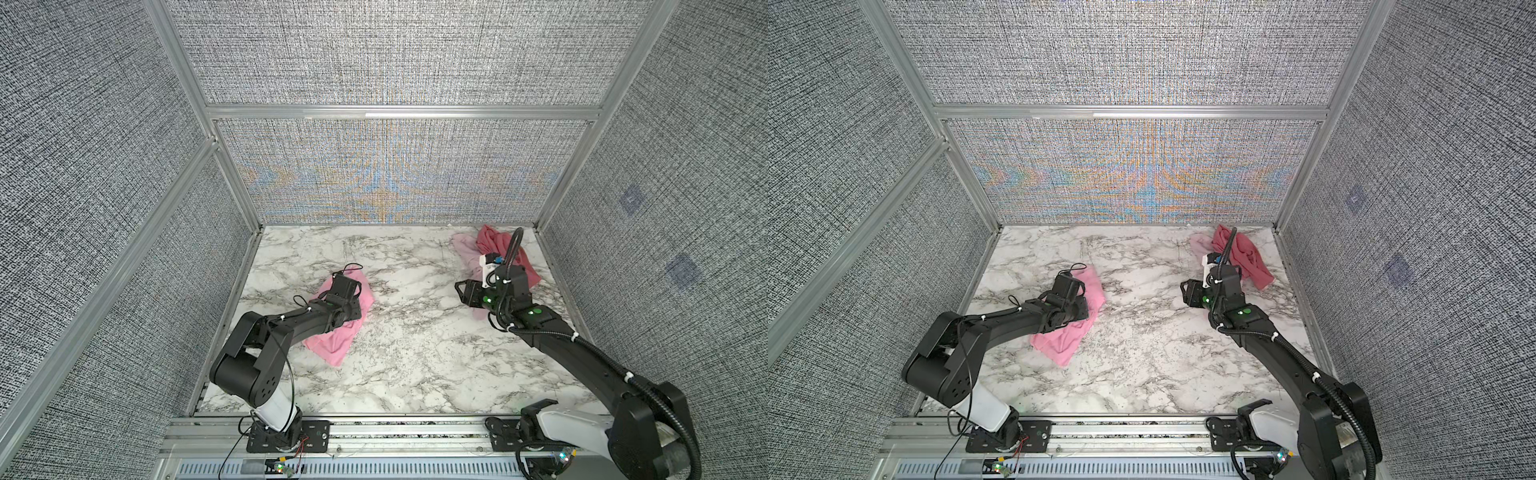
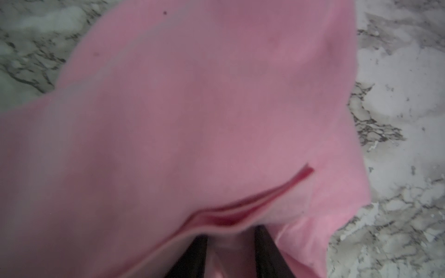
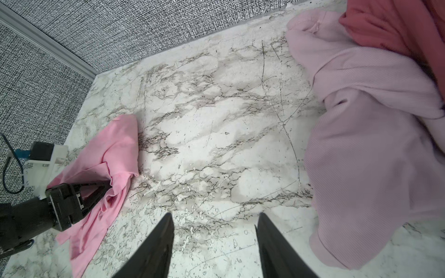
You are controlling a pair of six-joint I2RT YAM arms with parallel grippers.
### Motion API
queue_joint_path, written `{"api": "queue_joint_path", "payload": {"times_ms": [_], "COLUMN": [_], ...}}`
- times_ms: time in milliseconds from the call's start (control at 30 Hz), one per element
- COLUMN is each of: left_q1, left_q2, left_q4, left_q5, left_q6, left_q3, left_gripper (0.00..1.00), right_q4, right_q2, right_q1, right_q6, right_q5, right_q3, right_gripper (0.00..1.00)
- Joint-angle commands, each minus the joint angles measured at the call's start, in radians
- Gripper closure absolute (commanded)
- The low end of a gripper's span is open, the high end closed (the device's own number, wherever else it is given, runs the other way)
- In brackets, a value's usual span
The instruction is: Pick out a specific cloth from the pile
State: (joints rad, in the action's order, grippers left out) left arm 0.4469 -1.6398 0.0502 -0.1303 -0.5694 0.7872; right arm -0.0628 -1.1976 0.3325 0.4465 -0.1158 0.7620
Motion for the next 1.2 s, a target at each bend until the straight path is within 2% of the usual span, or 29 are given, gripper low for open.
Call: {"api": "queue_joint_path", "payload": {"times_ms": [0, 267, 733, 967, 1167], "left_q1": [-0.038, -0.153, -0.375, -0.399, -0.388], "left_q2": [-0.018, -0.078, -0.176, -0.179, -0.058], "left_q4": [-0.050, -0.057, -0.094, -0.078, -0.122], "left_q5": [0.000, -0.003, 0.078, 0.070, 0.141], "left_q6": [-0.002, 0.048, 0.105, 0.132, 0.151], "left_q3": [0.004, 0.079, 0.207, 0.253, 0.185], "left_gripper": [0.63, 0.63, 0.63, 0.63, 0.64], "right_q4": [0.011, 0.004, -0.015, -0.019, -0.082], "right_q2": [-0.009, -0.051, -0.112, -0.122, -0.085], "right_q1": [0.000, 0.001, 0.002, 0.005, 0.004], "right_q6": [0.001, -0.002, -0.003, 0.001, -0.046], "right_q5": [0.005, 0.011, 0.025, 0.037, 0.093], "right_q3": [0.017, 0.055, 0.116, 0.123, 0.147], "right_gripper": [0.43, 0.43, 0.43, 0.43, 0.43]}}
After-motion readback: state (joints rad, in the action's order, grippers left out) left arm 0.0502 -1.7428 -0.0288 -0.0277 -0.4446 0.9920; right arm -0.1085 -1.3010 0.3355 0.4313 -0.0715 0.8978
